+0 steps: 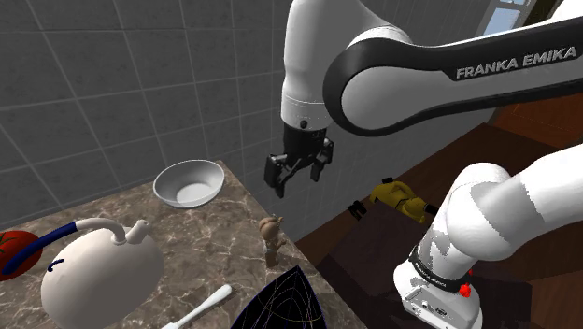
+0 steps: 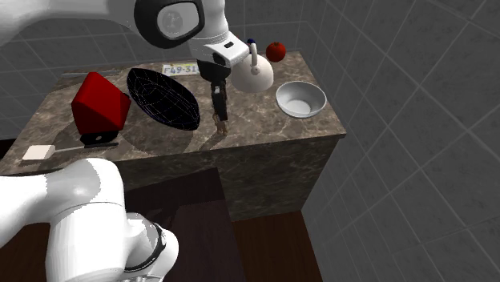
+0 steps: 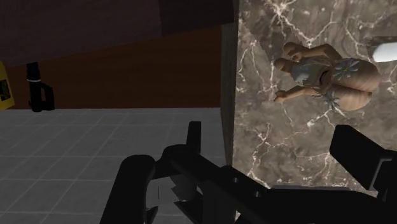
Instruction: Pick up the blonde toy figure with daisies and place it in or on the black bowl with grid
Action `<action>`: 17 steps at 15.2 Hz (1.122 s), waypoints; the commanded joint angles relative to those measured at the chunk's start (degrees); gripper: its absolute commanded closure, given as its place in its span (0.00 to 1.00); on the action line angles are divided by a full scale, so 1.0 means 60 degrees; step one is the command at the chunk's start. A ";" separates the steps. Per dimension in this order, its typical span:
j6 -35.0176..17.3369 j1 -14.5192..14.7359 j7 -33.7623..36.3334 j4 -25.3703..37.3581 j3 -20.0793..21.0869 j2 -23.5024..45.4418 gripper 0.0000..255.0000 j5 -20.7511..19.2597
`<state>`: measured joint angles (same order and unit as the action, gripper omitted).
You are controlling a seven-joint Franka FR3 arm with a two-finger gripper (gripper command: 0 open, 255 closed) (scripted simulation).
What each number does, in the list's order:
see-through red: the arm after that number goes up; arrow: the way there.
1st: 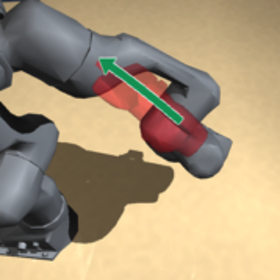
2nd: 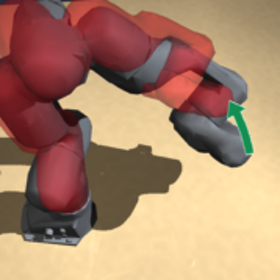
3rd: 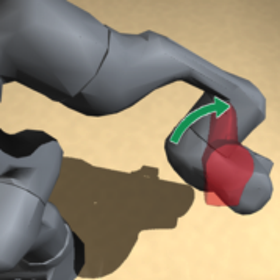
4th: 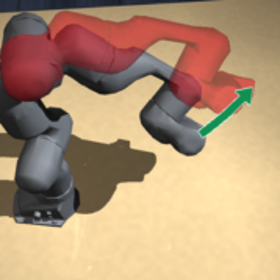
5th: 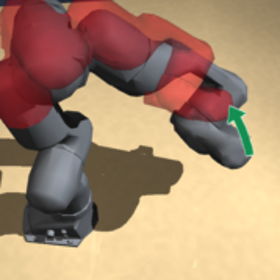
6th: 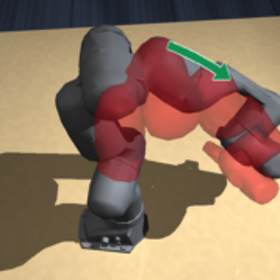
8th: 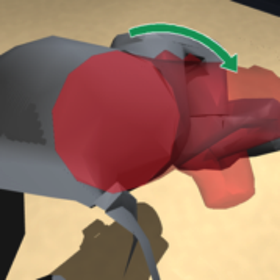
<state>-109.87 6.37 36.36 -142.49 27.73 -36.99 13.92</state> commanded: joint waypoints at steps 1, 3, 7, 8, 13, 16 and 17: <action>-0.0364 -0.0036 0.0648 0.0218 0.0524 0.0470 0.00 0.0135; -0.0691 -0.0106 0.1296 0.0479 0.1060 0.0950 0.00 0.0194; -0.1216 -0.0262 0.2106 0.0762 0.1758 0.1640 0.00 0.0147; -0.1357 -0.0271 0.2116 0.0673 0.1799 0.1694 0.00 0.0147; -0.2162 -0.0350 0.2192 0.0209 0.2048 0.2051 0.00 0.0116; -0.2162 -0.0349 0.2192 0.0209 0.2047 0.2051 0.00 0.0116; -0.2162 -0.0349 0.2192 0.0209 0.2047 0.2051 0.00 0.0116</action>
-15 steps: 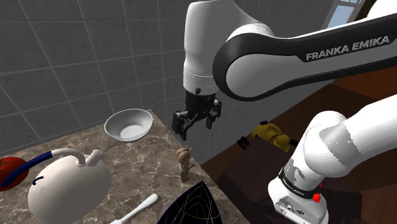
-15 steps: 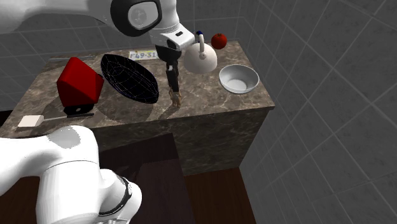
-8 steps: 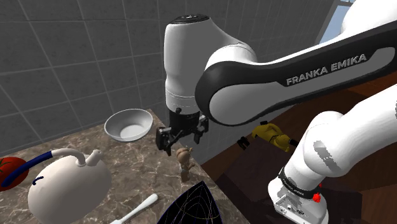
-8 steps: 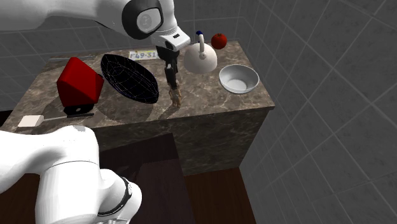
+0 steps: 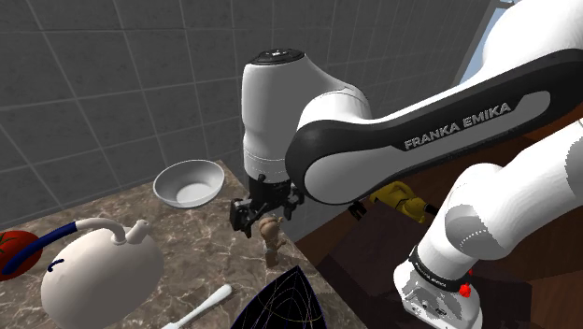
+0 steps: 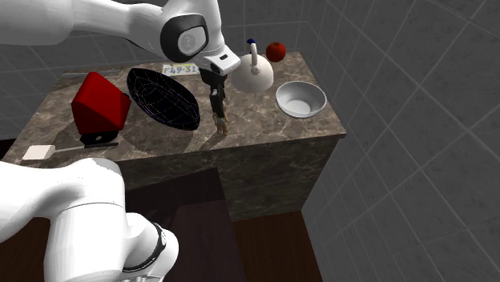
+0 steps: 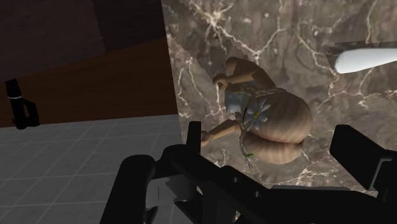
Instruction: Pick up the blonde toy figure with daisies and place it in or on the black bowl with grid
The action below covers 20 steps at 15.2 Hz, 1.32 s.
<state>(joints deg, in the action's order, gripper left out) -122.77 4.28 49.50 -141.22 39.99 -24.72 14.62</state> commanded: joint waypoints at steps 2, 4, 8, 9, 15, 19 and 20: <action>-0.0010 -0.0002 0.0003 -0.0002 0.0004 0.0007 0.00 -0.0002; -0.0009 -0.0002 0.0002 -0.0001 0.0004 0.0006 0.00 -0.0002; -0.0009 -0.0003 0.0002 -0.0001 0.0004 0.0007 1.00 -0.0002; -0.0009 -0.0003 0.0002 -0.0001 0.0004 0.0007 1.00 -0.0002; 0.0135 0.0010 -0.0018 0.0080 -0.0044 -0.0060 1.00 0.0005; 0.0705 0.0044 -0.0085 0.0430 -0.0227 -0.0289 1.00 0.0008; 0.0845 0.0050 -0.0099 0.0522 -0.0270 -0.0339 1.00 0.0005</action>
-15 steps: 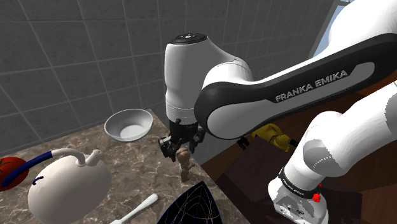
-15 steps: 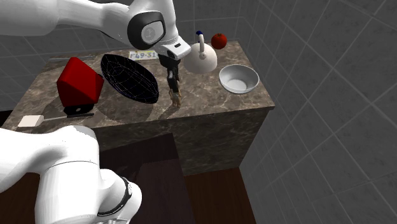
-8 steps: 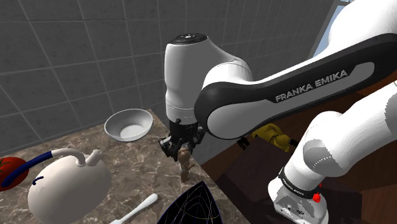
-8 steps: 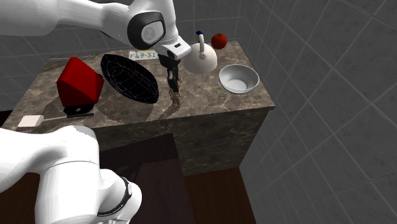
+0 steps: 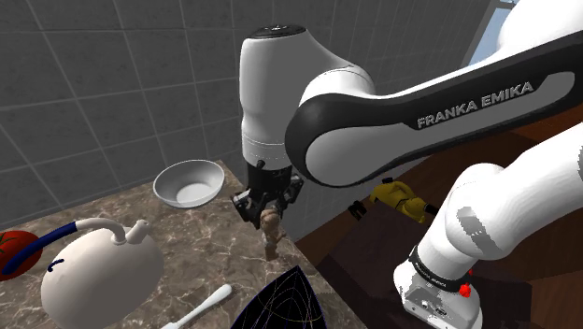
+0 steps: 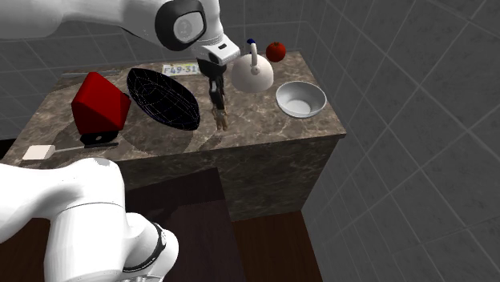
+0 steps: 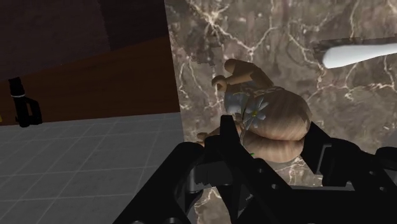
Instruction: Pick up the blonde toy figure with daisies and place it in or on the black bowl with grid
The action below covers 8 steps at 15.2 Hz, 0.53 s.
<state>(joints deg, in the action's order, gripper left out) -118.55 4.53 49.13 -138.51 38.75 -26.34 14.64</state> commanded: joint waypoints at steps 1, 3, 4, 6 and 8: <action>0.0280 0.0013 -0.0050 0.0164 -0.0105 -0.0116 1.00 -0.0001; 0.0556 0.0019 -0.0073 0.0356 -0.0188 -0.0201 1.00 -0.0013; 0.0692 0.0020 -0.0083 0.0455 -0.0227 -0.0240 1.00 -0.0020; 0.0962 0.0021 -0.0100 0.0658 -0.0303 -0.0308 1.00 -0.0038; 0.1229 0.0018 -0.0114 0.0869 -0.0376 -0.0365 1.00 -0.0060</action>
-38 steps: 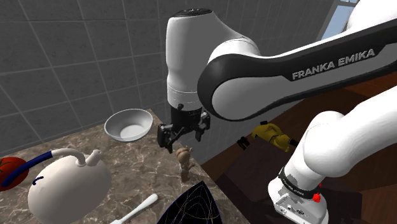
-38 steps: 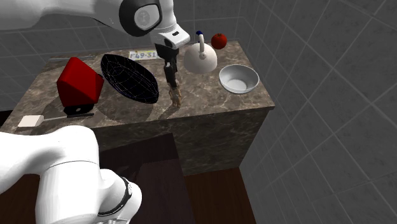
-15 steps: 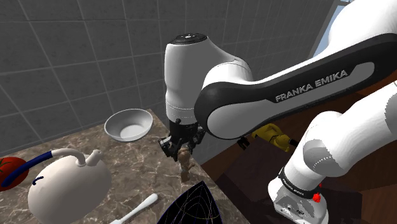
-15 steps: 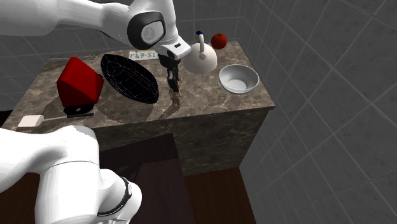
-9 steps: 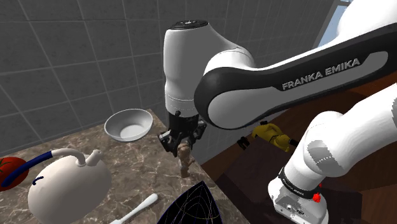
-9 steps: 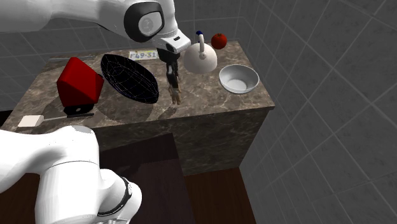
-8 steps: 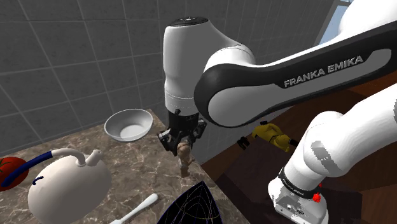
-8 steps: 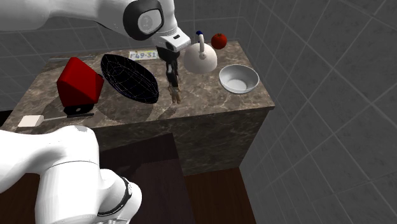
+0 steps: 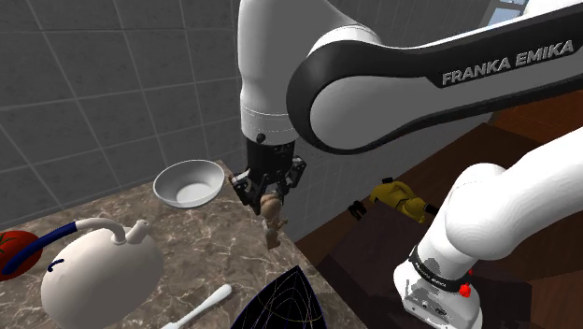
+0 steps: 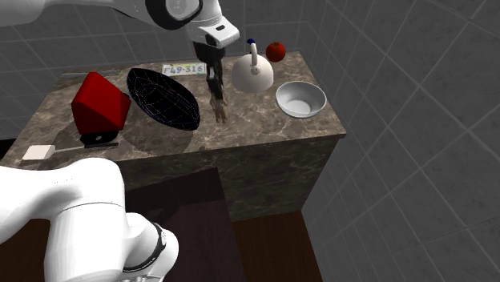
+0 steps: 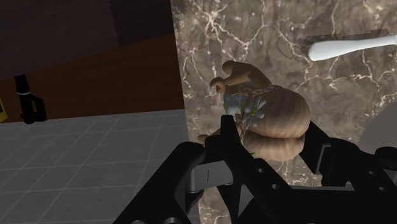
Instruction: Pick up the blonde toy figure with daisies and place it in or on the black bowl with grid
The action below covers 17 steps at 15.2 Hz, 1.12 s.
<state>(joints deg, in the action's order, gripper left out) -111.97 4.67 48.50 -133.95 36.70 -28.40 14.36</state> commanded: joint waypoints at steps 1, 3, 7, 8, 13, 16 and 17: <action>0.0265 -0.0008 -0.0014 0.0216 -0.0071 -0.0046 1.00 -0.0026; 0.0527 -0.0015 -0.0024 0.0437 -0.0138 -0.0087 1.00 -0.0052; 0.1044 -0.0038 -0.0036 0.0900 -0.0260 -0.0140 1.00 -0.0109; 0.1172 -0.0045 -0.0037 0.1020 -0.0288 -0.0147 1.00 -0.0125; 0.1804 -0.0087 -0.0034 0.1647 -0.0417 -0.0146 1.00 -0.0209; 0.2178 -0.0118 -0.0025 0.2046 -0.0482 -0.0117 1.00 -0.0263; 0.2302 -0.0130 -0.0021 0.2182 -0.0501 -0.0103 1.00 -0.0282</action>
<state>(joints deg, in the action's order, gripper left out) -98.96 3.95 48.39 -121.63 33.87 -29.03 12.77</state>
